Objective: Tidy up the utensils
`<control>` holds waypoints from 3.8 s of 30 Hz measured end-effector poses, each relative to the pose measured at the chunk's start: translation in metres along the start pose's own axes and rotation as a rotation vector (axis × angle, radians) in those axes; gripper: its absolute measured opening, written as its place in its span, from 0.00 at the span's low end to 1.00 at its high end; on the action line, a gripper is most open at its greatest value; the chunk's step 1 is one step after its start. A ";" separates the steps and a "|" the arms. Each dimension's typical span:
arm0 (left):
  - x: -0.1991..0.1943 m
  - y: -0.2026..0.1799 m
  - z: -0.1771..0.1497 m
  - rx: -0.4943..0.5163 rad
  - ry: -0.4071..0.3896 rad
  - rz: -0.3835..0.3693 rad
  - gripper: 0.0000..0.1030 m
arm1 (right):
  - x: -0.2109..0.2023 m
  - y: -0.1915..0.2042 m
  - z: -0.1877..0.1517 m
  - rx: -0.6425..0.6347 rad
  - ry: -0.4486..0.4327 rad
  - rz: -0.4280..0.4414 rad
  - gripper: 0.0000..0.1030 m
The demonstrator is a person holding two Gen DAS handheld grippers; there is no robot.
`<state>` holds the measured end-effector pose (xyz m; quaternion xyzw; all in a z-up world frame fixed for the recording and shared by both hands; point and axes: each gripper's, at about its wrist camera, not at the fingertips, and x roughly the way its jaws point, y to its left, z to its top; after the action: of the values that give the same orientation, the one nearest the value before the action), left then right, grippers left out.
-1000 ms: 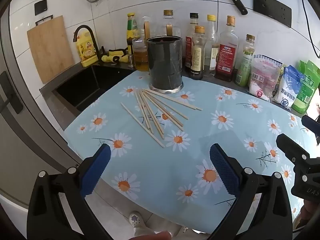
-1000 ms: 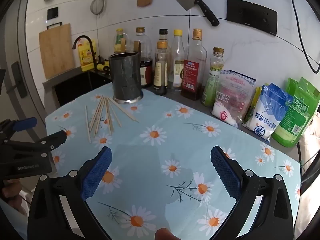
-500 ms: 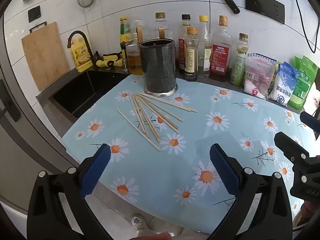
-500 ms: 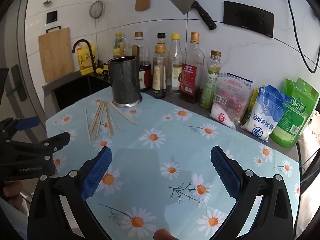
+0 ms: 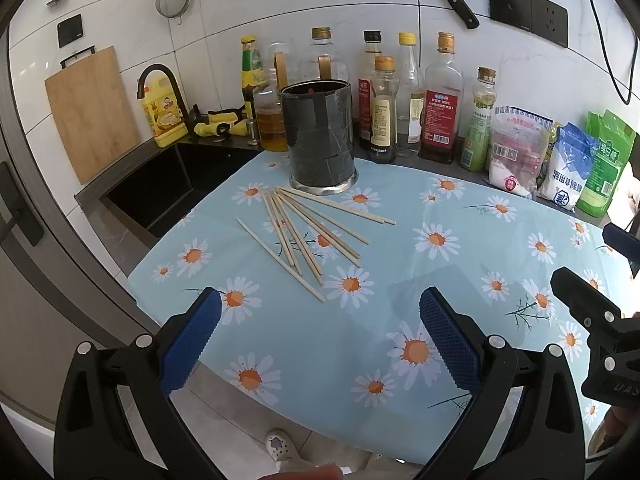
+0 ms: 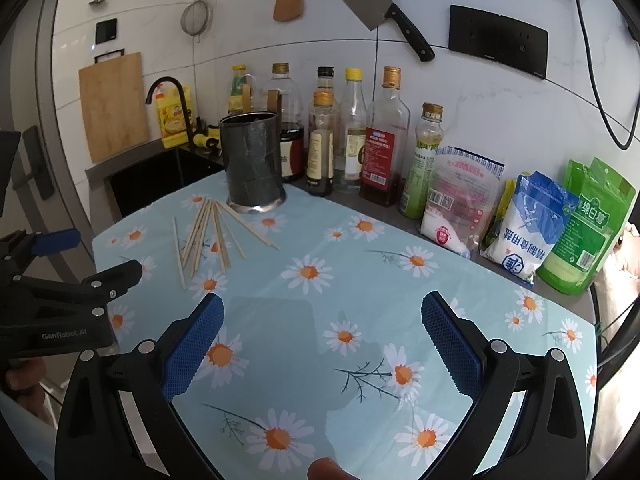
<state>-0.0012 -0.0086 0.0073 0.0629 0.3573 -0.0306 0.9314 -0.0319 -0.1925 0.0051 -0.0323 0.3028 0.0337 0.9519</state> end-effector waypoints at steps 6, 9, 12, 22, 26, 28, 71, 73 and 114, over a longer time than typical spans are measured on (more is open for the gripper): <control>-0.002 0.001 -0.002 -0.009 0.005 -0.001 0.94 | -0.001 0.001 0.001 -0.014 -0.002 -0.002 0.92; -0.002 0.002 -0.003 -0.013 0.006 0.008 0.94 | -0.001 0.001 0.001 -0.021 -0.005 0.001 0.92; -0.003 0.002 -0.002 -0.013 0.002 0.011 0.94 | -0.002 0.001 0.002 -0.024 -0.007 0.000 0.92; -0.006 0.004 -0.003 -0.008 0.001 0.024 0.94 | -0.002 0.004 0.000 -0.026 -0.013 0.004 0.92; -0.006 0.004 -0.004 -0.009 0.002 0.021 0.94 | -0.004 0.005 -0.001 -0.031 -0.021 -0.001 0.92; -0.006 0.004 -0.004 -0.005 0.000 0.023 0.94 | -0.004 0.004 -0.002 -0.030 -0.022 -0.004 0.92; -0.001 0.018 -0.013 -0.041 0.065 0.087 0.94 | 0.010 0.012 -0.003 -0.061 0.003 0.049 0.92; 0.001 0.023 -0.012 -0.045 0.073 0.087 0.94 | 0.014 0.016 -0.001 -0.060 0.013 0.056 0.92; 0.205 0.129 0.052 -0.077 0.326 -0.029 0.94 | 0.230 0.101 0.091 -0.233 0.244 0.118 0.91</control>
<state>0.1991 0.1096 -0.0793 0.0263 0.5053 -0.0199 0.8623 0.1988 -0.0748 -0.0577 -0.1283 0.4114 0.1199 0.8944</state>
